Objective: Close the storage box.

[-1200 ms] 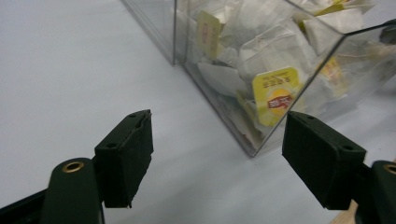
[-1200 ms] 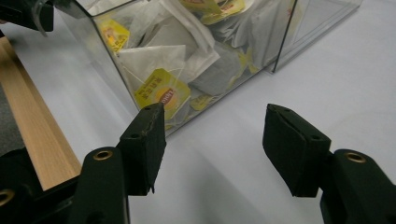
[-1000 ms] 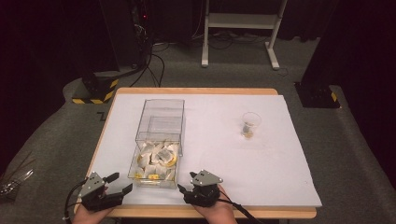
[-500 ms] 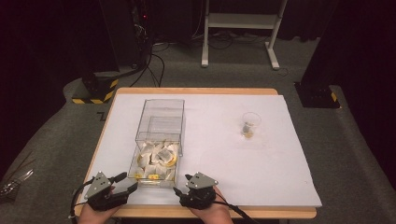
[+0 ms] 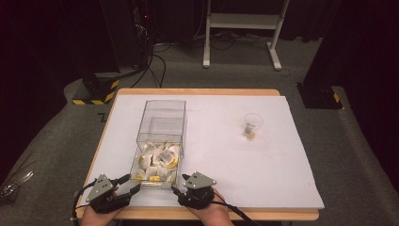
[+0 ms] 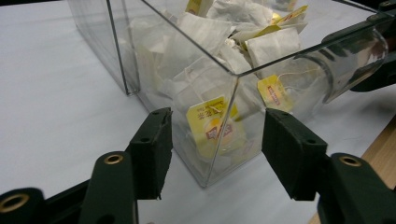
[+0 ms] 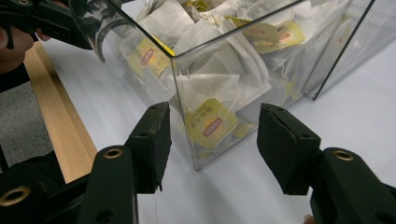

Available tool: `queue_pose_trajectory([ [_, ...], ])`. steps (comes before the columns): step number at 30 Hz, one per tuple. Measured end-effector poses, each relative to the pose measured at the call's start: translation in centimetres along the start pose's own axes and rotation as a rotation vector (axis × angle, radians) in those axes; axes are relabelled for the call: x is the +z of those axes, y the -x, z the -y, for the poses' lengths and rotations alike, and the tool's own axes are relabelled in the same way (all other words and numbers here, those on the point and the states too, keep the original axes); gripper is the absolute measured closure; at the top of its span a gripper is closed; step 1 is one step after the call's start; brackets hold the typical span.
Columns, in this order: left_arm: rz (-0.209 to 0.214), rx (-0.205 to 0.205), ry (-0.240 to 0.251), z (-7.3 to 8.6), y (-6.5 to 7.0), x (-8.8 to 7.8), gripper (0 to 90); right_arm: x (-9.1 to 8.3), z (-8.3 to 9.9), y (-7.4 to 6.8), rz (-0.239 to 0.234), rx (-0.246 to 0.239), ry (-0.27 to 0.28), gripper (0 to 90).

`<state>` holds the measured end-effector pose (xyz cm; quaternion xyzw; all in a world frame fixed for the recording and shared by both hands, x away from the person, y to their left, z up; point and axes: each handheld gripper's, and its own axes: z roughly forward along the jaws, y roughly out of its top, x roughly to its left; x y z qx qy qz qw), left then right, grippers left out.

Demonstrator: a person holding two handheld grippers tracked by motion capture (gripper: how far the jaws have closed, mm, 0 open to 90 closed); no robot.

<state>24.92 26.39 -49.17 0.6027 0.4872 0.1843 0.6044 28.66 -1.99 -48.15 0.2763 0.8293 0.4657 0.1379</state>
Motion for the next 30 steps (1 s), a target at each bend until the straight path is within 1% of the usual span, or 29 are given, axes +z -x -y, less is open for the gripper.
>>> queue_pose_trajectory([
  [1, 0.006, -0.010, 0.005, 0.0, 0.1, 0.0, 44.3, 0.0, 0.0, 0.0, -0.002, 0.002, 0.002, 45.3],
  [2, 0.011, -0.007, 0.006, -0.1, 0.2, 0.1, 44.9, 0.0, -0.1, 0.0, -0.005, 0.005, 0.004, 46.4],
  [3, 0.018, -0.001, 0.004, -0.1, 0.2, 0.0, 45.9, 0.0, -0.1, 0.0, -0.012, -0.003, 0.008, 48.5],
  [4, 0.024, -0.004, 0.005, 0.0, 0.3, 0.0, 47.7, 0.0, -0.1, -0.1, -0.018, -0.003, 0.007, 50.0],
  [5, 0.020, 0.003, 0.005, 0.0, 0.4, 0.1, 49.2, 0.0, -0.2, -0.1, -0.022, -0.009, 0.007, 51.1],
  [7, 0.017, 0.015, -0.003, 0.0, 0.3, 0.1, 49.0, 0.0, -0.2, -0.1, -0.029, -0.012, 0.011, 53.6],
  [10, 0.017, -0.001, 0.003, 0.0, 0.4, 0.1, 50.1, 0.0, -0.2, -0.3, -0.029, -0.019, 0.013, 56.6],
  [11, 0.014, -0.007, 0.009, -0.1, 0.4, 0.1, 50.7, 0.0, -0.2, -0.3, -0.023, -0.021, 0.015, 57.0],
  [12, 0.011, 0.001, 0.009, -0.1, 0.4, 0.1, 51.8, 0.0, -0.3, -0.3, -0.021, -0.019, 0.018, 57.7],
  [14, 0.009, -0.001, 0.012, -0.2, 0.4, 0.1, 54.0, -0.1, -0.4, -0.2, -0.016, -0.017, 0.022, 58.9],
  [15, 0.007, -0.007, 0.017, -0.2, 0.5, 0.2, 54.6, -0.2, -0.4, -0.1, -0.013, -0.019, 0.027, 59.2],
  [17, 0.003, -0.006, 0.024, -0.2, 0.5, 0.3, 55.3, -0.2, -0.5, 0.0, -0.009, -0.015, 0.032, 59.6],
  [21, -0.009, 0.001, 0.020, -0.3, 0.6, 0.6, 56.0, -0.1, -0.7, 0.3, 0.000, -0.010, 0.037, 60.0],
  [24, -0.010, -0.008, 0.031, -0.3, 0.7, 0.8, 56.6, -0.1, -0.8, 0.6, 0.007, -0.008, 0.038, 60.0],
  [27, -0.009, 0.009, 0.020, -0.4, 0.6, 1.0, 57.0, -0.1, -0.9, 0.7, 0.014, -0.008, 0.043, 60.0],
  [29, -0.011, -0.007, 0.031, -0.5, 0.6, 1.1, 58.1, -0.1, -0.9, 0.9, 0.016, -0.008, 0.044, 60.0],
  [30, -0.012, -0.001, 0.030, -0.5, 0.6, 1.1, 59.0, 0.0, -1.0, 1.0, 0.018, -0.009, 0.045, 59.9],
])
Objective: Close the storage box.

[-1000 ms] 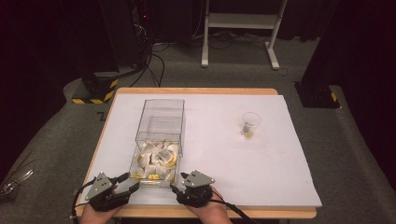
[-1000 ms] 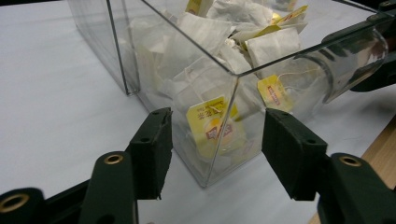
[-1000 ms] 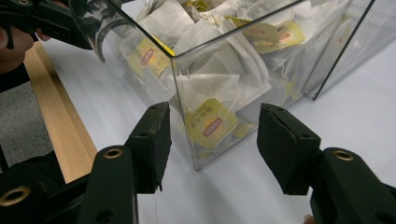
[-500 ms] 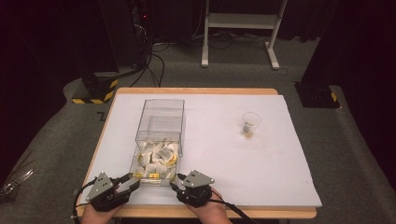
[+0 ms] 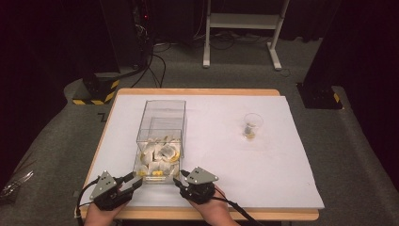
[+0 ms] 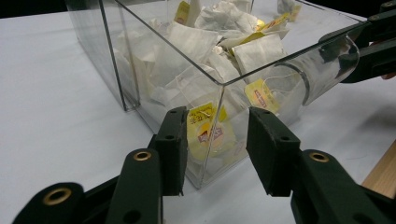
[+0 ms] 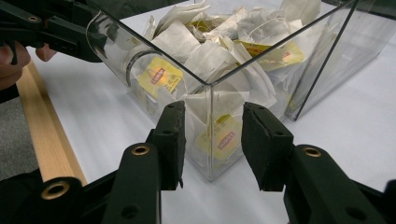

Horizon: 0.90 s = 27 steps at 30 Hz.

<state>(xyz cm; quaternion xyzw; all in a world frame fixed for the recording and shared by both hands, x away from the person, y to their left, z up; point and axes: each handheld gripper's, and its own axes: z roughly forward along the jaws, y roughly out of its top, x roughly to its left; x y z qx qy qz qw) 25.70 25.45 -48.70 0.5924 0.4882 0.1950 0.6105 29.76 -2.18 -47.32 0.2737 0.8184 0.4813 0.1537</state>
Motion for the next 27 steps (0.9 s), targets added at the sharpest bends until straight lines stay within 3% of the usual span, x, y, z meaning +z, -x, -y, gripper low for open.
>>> queue_pose_trajectory([
  [12, -0.025, -0.009, 0.026, -0.3, 0.0, 0.3, 64.8, 0.5, -0.4, 0.6, 0.006, -0.018, 0.007, 59.3],
  [14, -0.028, 0.004, 0.025, -0.4, 0.0, 0.3, 65.2, 0.5, -0.4, 0.7, 0.007, -0.018, 0.010, 59.2],
  [16, -0.031, -0.009, 0.034, -0.4, 0.1, 0.5, 65.7, 0.6, -0.5, 0.9, 0.010, -0.015, 0.012, 59.0],
  [18, -0.035, 0.013, 0.026, -0.4, 0.0, 0.7, 65.9, 0.7, -0.5, 1.0, 0.015, -0.014, 0.014, 58.1],
  [22, -0.058, 0.013, 0.020, -0.6, -0.3, 1.4, 63.7, 1.1, -0.6, 1.6, 0.037, 0.003, 0.001, 48.3],
  [27, -0.128, 0.027, 0.010, -0.8, -0.8, 2.5, 50.4, 1.8, -1.1, 2.4, 0.079, 0.012, -0.014, 37.5],
])
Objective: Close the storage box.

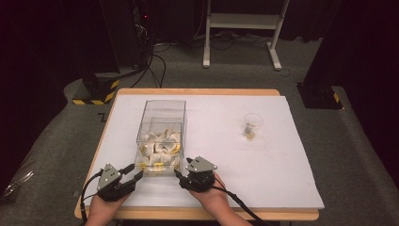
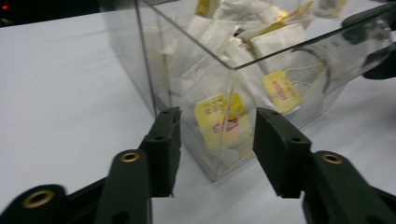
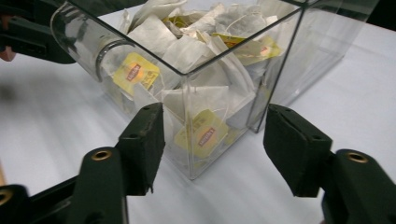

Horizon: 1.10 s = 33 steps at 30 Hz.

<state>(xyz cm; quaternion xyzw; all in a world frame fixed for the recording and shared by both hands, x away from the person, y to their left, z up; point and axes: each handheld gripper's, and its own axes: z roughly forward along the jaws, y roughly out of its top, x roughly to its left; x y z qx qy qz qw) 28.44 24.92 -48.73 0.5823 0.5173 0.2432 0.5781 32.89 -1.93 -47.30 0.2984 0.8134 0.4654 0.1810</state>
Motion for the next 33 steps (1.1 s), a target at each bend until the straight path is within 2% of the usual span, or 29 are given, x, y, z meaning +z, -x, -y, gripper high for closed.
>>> queue_pose_trajectory([
  [4, -0.050, -0.019, 0.018, -0.5, -0.6, 0.9, 42.7, 0.6, -0.3, 0.5, 0.032, 0.016, 0.002, 31.8],
  [6, -0.070, -0.026, 0.031, -0.8, -0.8, 1.5, 39.4, 1.0, -0.5, 0.9, 0.040, 0.027, -0.001, 28.8],
  [7, -0.077, -0.017, 0.021, -0.9, -1.0, 1.7, 38.4, 1.2, -0.6, 1.1, 0.043, 0.039, -0.004, 28.1],
  [9, -0.088, -0.033, 0.027, -1.2, -1.3, 2.4, 35.7, 1.6, -0.8, 1.4, 0.054, 0.048, -0.005, 27.5],
  [12, -0.102, -0.051, 0.026, -1.5, -1.7, 3.3, 35.0, 2.2, -1.0, 2.0, 0.069, 0.062, -0.008, 27.5],
  [14, -0.112, -0.045, 0.024, -1.7, -2.0, 3.9, 35.0, 2.7, -1.2, 2.4, 0.080, 0.071, -0.010, 27.5],
  [15, -0.117, -0.063, 0.031, -1.7, -2.0, 4.2, 35.0, 2.9, -1.2, 2.7, 0.084, 0.073, -0.011, 27.6],
  [18, -0.146, -0.071, 0.037, -1.9, -2.4, 5.2, 34.8, 3.6, -1.2, 3.4, 0.095, 0.092, -0.019, 28.2],
  [23, -0.202, -0.081, 0.059, -2.1, -2.9, 6.5, 35.8, 4.6, -1.2, 4.5, 0.112, 0.097, -0.019, 32.9],
  [27, -0.256, -0.111, 0.074, -2.2, -3.4, 7.1, 35.9, 4.9, -1.2, 5.1, 0.128, 0.109, -0.014, 34.5],
  [31, -0.257, -0.116, 0.072, -2.2, -3.7, 7.3, 33.9, 5.0, -1.2, 5.1, 0.133, 0.104, -0.009, 36.6],
  [33, -0.258, -0.118, 0.061, -2.1, -3.5, 7.2, 35.9, 4.8, -1.1, 5.0, 0.133, 0.098, -0.009, 39.8],
])
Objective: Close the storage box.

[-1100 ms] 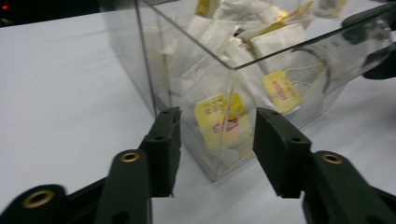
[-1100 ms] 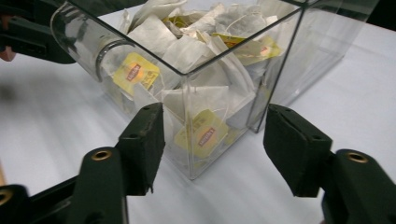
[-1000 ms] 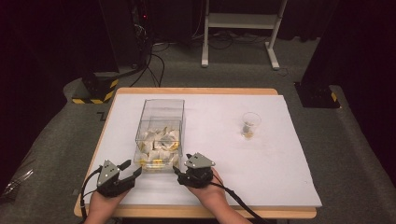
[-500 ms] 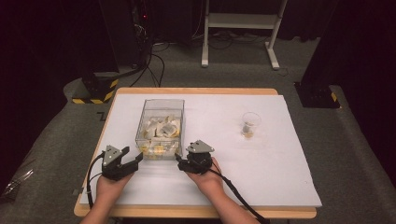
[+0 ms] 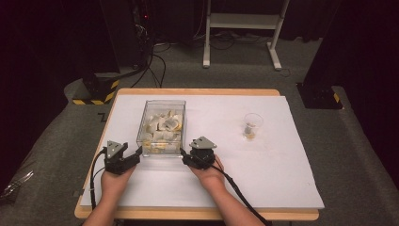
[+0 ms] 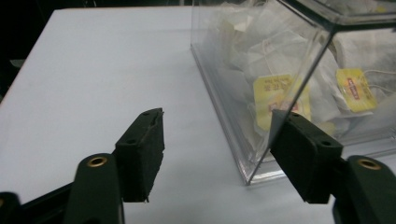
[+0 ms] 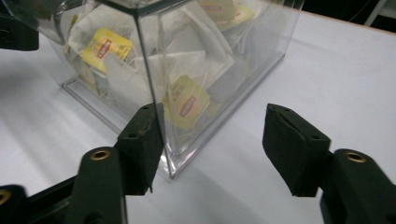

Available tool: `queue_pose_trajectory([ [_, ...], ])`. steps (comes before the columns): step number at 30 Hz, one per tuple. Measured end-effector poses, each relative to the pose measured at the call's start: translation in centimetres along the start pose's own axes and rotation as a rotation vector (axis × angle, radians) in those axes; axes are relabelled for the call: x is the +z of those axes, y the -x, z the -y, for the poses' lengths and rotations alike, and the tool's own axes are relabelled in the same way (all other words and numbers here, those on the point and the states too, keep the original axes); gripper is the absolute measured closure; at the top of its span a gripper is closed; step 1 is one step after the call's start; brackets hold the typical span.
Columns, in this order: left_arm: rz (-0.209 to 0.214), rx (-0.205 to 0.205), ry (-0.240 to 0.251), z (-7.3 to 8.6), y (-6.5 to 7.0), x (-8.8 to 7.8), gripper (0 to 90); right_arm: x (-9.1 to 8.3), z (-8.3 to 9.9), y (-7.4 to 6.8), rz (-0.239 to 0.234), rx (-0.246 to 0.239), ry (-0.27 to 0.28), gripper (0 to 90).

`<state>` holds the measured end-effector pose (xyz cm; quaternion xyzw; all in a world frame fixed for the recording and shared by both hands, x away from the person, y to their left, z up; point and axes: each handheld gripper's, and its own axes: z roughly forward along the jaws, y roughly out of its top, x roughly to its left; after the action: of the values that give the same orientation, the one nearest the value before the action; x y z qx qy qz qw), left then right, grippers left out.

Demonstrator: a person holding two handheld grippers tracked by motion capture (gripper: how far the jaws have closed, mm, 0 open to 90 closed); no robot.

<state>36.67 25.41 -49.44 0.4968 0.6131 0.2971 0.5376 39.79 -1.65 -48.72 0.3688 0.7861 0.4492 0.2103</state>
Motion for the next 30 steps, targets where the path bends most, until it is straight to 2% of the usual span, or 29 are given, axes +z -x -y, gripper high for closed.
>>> queue_pose_trajectory([
  [2, 0.011, 0.034, -0.019, 0.2, 0.0, -0.6, 36.0, -0.6, 0.2, 0.0, -0.011, -0.014, -0.008, 40.4],
  [4, 0.040, 0.041, -0.042, 0.4, -0.2, -1.4, 36.1, -1.8, 0.8, 0.1, -0.025, -0.039, -0.006, 42.0],
  [6, 0.055, 0.031, -0.080, 0.6, -0.5, -2.0, 36.1, -3.3, 1.6, 0.8, -0.032, -0.058, -0.008, 46.5],
  [8, 0.053, 0.067, -0.133, 1.0, -0.8, -2.5, 35.5, -4.5, 2.5, 2.1, -0.028, -0.063, -0.035, 48.4],
  [10, 0.035, 0.124, -0.175, 1.5, -1.0, -2.9, 34.2, -5.5, 3.5, 3.7, -0.009, -0.036, -0.070, 48.6],
  [12, 0.024, 0.150, -0.201, 2.0, -1.0, -3.2, 32.1, -6.6, 4.6, 5.5, 0.023, -0.007, -0.093, 48.5],
  [14, 0.023, 0.158, -0.195, 2.5, -0.7, -3.4, 31.1, -7.7, 5.6, 7.1, 0.056, 0.023, -0.117, 46.8],
  [15, 0.024, 0.179, -0.214, 2.6, -0.7, -3.5, 28.9, -8.2, 6.0, 7.8, 0.076, 0.021, -0.127, 46.6],
  [17, 0.026, 0.191, -0.223, 3.0, -0.5, -3.4, 26.6, -9.5, 6.6, 8.9, 0.113, 0.009, -0.140, 45.4],
  [18, 0.021, 0.214, -0.249, 3.2, -0.6, -3.4, 25.9, -10.0, 6.9, 9.5, 0.130, 0.011, -0.148, 44.1],
  [19, 0.023, 0.212, -0.249, 3.2, -0.7, -3.4, 25.6, -10.5, 7.3, 10.1, 0.145, 0.021, -0.160, 42.9],
  [20, 0.023, 0.185, -0.241, 3.2, -0.7, -3.3, 26.0, -10.9, 7.6, 10.8, 0.162, 0.028, -0.175, 42.0],
  [22, 0.029, 0.175, -0.257, 3.1, -0.9, -3.3, 25.8, -11.5, 8.4, 11.7, 0.202, 0.033, -0.203, 39.3],
  [25, 0.037, 0.149, -0.259, 3.1, -1.1, -3.3, 25.0, -11.6, 8.6, 12.7, 0.182, 0.104, -0.226, 32.5],
  [30, 0.041, 0.166, -0.269, 3.1, -1.2, -3.4, 24.8, -11.6, 8.7, 12.8, 0.181, 0.118, -0.227, 31.9],
])
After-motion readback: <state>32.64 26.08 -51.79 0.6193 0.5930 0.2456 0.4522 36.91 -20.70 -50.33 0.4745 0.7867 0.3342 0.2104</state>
